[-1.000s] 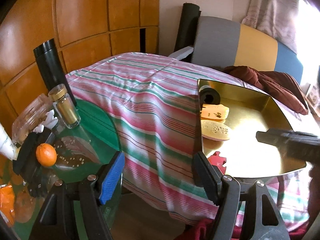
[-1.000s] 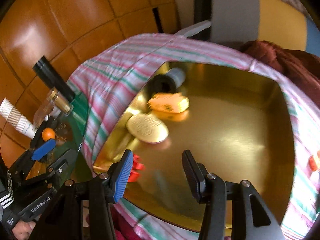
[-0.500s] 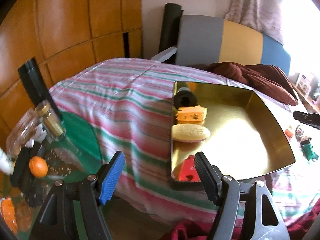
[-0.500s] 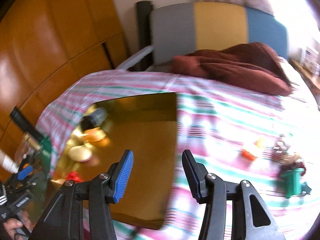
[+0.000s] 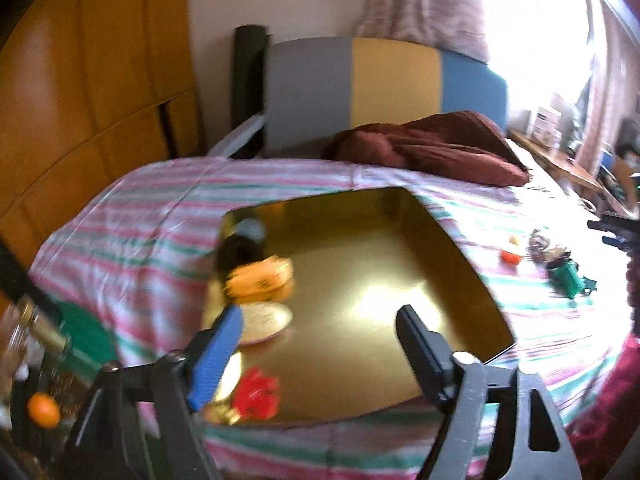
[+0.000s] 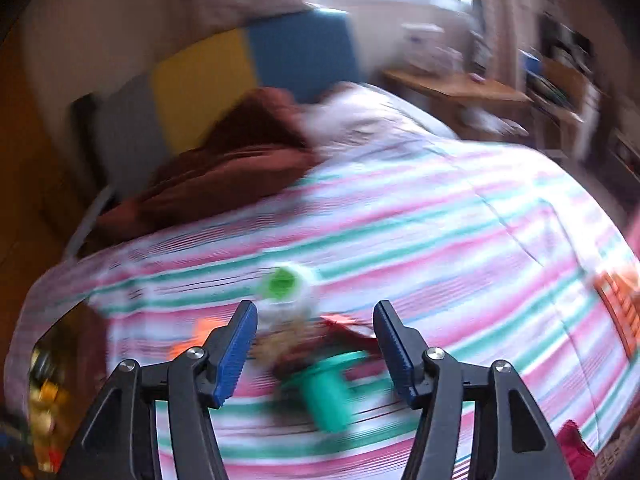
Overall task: Organize rigid objects
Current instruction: 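Grasp the orange cube stack with the left tool while the right tool moves to the teal piece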
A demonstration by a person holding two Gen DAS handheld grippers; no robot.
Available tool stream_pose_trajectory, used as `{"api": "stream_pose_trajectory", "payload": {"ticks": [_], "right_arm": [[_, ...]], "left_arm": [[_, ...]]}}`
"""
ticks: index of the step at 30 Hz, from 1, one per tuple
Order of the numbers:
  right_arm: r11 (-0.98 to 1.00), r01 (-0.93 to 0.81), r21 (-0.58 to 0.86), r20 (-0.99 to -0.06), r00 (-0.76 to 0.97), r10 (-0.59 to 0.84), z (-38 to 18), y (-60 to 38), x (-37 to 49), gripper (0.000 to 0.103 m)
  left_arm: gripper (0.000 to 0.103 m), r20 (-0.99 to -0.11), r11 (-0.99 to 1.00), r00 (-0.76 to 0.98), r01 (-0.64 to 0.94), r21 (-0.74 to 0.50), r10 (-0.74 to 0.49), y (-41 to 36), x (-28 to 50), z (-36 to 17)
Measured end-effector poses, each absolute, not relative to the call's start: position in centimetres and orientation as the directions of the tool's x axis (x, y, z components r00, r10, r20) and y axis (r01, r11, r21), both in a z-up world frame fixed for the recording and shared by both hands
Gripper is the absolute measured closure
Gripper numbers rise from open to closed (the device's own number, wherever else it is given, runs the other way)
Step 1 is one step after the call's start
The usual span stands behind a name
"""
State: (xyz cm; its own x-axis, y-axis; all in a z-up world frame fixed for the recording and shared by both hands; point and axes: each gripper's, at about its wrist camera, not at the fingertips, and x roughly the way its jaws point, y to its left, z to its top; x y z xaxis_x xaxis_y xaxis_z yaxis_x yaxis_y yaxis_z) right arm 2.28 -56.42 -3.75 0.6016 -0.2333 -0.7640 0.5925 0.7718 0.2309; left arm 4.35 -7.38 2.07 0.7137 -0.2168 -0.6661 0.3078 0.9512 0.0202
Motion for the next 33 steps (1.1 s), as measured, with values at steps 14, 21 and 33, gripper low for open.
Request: {"api": "stream_pose_trajectory", "payload": {"ticks": [14,21,33], "right_arm": [[0.599,0.669,0.441,-0.779,0.616,-0.115,-6.9,-61.5,-0.2,0.042],[0.606,0.638,0.475,-0.767,0.637,-0.069,-6.8,-61.1,0.1,0.042],[0.598,0.609,0.521,-0.750,0.661,-0.019,-6.9,-61.0,0.3,0.042]], "left_arm": [[0.024,-0.751,0.754,0.510,0.656,0.024,-0.419,-27.5,7.0,1.6],[0.058,-0.825,0.696,0.422,0.716,0.050,-0.375,-35.3,10.2,-2.2],[0.051,-0.874,0.651,0.393,0.749,0.125,-0.285,-43.0,14.9,-7.0]]}}
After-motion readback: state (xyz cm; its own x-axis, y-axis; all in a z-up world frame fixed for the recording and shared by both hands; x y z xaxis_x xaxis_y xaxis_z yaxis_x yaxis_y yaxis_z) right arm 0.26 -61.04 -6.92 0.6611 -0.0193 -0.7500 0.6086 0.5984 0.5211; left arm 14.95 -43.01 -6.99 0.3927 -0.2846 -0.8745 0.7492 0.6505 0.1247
